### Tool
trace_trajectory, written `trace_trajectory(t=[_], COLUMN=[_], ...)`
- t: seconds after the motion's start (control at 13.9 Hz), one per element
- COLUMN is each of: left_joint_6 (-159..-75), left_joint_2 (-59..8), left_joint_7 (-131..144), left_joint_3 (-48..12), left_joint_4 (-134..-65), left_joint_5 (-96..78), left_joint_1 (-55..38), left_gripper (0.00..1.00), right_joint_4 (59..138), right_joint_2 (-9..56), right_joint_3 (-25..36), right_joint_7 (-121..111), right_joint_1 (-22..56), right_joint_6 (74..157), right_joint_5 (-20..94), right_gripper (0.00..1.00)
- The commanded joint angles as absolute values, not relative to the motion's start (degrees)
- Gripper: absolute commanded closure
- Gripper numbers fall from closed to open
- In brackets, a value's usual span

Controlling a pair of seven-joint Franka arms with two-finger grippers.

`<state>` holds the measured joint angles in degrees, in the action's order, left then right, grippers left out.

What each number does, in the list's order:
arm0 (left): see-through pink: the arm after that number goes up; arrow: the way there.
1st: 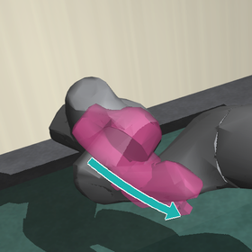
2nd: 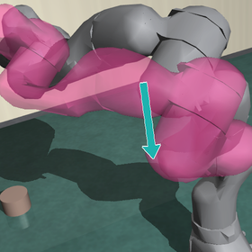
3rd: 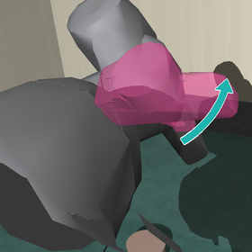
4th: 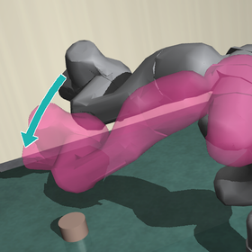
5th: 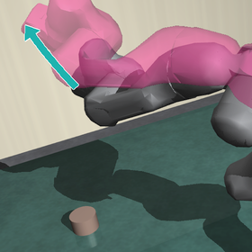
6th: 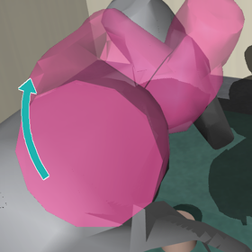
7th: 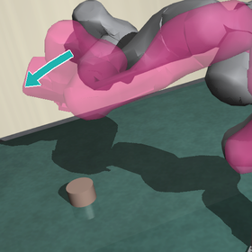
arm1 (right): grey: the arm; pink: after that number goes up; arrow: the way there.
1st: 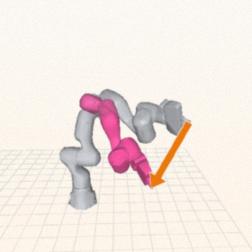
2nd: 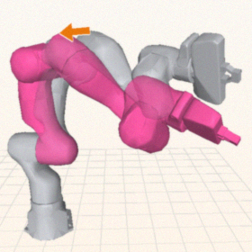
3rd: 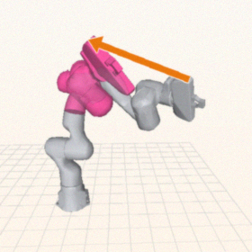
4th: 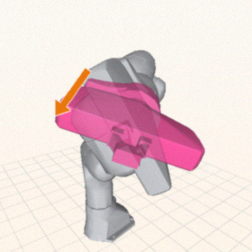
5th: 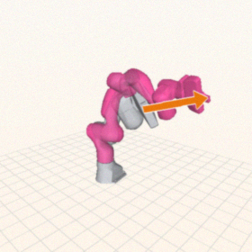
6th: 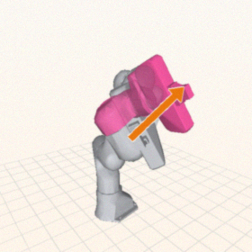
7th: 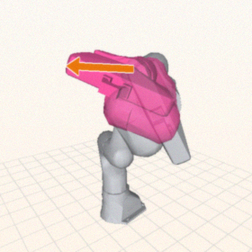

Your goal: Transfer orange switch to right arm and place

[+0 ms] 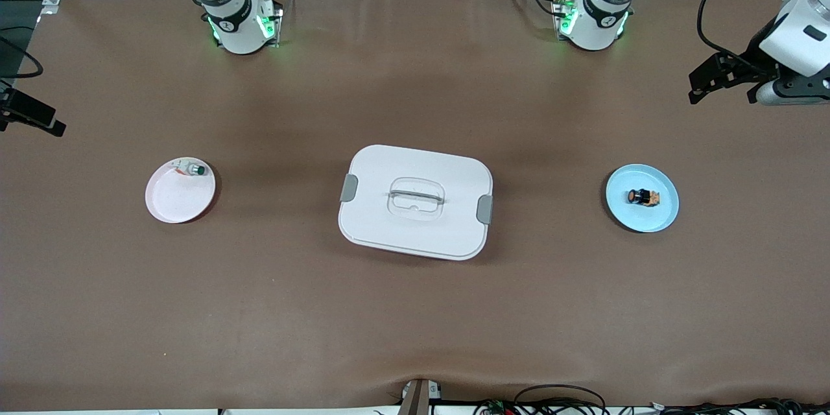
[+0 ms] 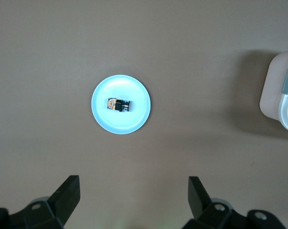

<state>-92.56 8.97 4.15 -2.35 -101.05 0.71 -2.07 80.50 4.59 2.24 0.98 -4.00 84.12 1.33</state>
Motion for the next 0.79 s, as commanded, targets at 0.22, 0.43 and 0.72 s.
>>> trace_trajectory(t=[0.22, 0.43, 0.72], left_joint_6=[-91.8, -91.8, -89.3], left_joint_2=[9.0, 8.6, 8.4], left_joint_7=[3.3, 3.0, 3.3], left_joint_3=[-2.3, 2.5, 3.3], left_joint_4=[-100.8, -100.0, -100.4], left_joint_5=[-0.7, -7.1, -7.0], left_joint_1=[-1.4, -1.0, -1.1], left_gripper=[0.0, 0.0, 0.0], right_joint_4=[81.9, 81.9, 82.0], right_joint_2=[3.2, 3.2, 3.2], right_joint_3=[1.5, 1.4, 1.4], right_joint_7=[0.9, 1.5, 1.5], right_joint_1=[-5.3, -4.9, -5.1], right_joint_6=[85.1, 85.0, 85.1], right_joint_5=[1.5, 1.6, 1.6], right_gripper=[0.0, 0.0, 0.0])
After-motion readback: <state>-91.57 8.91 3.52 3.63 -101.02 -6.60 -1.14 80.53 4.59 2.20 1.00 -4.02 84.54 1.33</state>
